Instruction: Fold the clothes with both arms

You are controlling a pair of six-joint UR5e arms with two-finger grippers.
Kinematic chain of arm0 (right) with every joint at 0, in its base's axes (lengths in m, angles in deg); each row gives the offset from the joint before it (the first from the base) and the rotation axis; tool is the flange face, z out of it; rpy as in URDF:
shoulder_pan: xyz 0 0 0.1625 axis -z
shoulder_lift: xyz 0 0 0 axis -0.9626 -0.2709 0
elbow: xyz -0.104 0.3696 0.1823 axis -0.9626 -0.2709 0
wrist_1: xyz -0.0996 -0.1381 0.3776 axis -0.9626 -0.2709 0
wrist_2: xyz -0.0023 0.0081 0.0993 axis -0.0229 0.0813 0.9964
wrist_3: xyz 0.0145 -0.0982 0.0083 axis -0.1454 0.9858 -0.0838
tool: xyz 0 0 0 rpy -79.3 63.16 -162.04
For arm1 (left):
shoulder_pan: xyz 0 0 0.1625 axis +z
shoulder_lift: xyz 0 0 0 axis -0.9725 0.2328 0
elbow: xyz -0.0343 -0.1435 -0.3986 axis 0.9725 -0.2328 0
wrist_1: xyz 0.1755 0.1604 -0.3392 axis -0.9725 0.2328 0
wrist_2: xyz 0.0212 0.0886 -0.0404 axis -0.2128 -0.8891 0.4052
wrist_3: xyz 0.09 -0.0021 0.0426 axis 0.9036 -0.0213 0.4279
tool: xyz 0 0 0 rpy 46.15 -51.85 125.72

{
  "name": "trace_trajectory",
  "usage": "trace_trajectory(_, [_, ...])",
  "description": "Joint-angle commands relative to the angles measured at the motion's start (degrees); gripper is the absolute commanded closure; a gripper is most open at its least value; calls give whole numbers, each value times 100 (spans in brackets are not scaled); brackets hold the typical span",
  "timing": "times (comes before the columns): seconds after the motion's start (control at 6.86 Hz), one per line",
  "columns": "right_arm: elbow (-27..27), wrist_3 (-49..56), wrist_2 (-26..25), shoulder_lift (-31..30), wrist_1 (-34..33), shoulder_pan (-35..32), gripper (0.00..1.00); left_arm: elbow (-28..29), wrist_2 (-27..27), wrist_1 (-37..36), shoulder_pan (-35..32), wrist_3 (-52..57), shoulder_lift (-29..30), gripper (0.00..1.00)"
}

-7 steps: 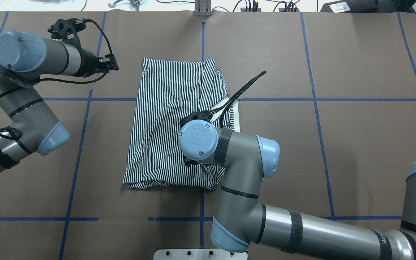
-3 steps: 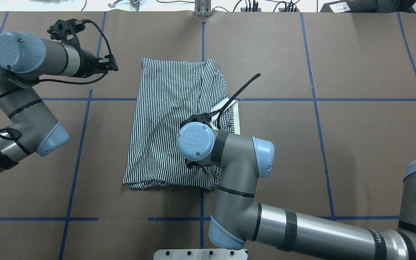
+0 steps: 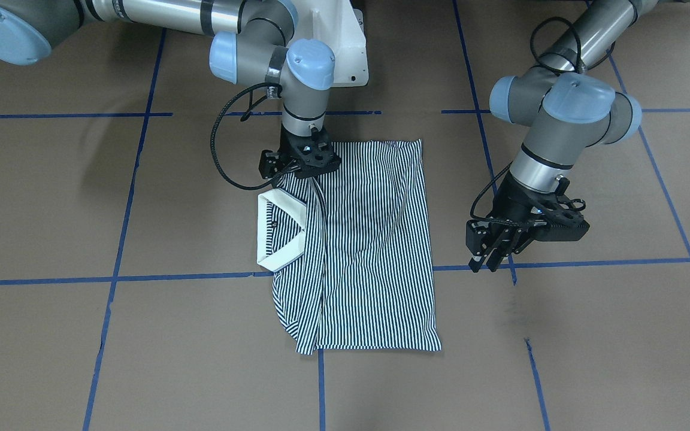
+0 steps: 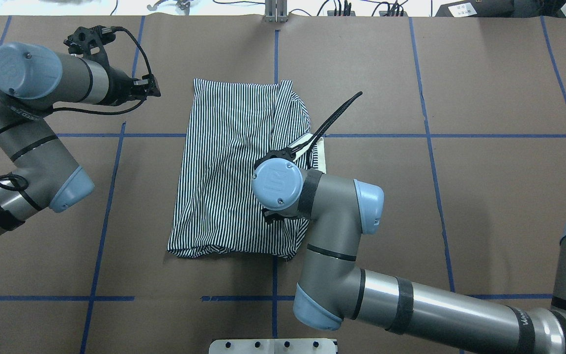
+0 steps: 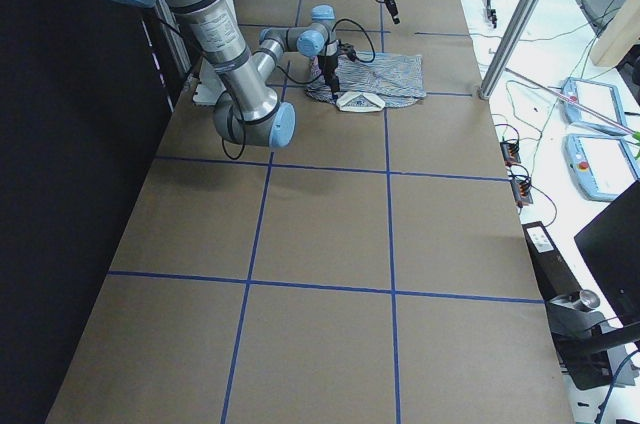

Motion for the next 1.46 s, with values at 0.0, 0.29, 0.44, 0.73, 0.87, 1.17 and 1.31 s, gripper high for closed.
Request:
trace_trajectory(0.0, [533,268,46,-544,-21,-205,0,-12,-7,-7,-1,-3,0,55])
trace_trajectory(0.29, [954,269,55,-948,-30,-232,0,-30,-7,-7,8,-3,-26,55])
trace_trajectory(0.44, [1071,269,38,-986,-30,-215,0,-30,-7,-7,0,-3,-26,55])
trace_trajectory(0.73, [714,200,20,-410,40,-381,0,-161,2,-7,-9,6,-96,55])
trace_trajectory(0.87, [216,112,11,125,49,-382,0,-614,19,2,-9,67,-584,55])
trace_trajectory(1.17, [-480,-55,-6,428,607,-373,0,-1163,20,2,-27,68,-1150,54])
trace_trajectory(1.31, [-953,-204,-6,612,968,-373,0,-1277,11,2,-27,24,-1273,53])
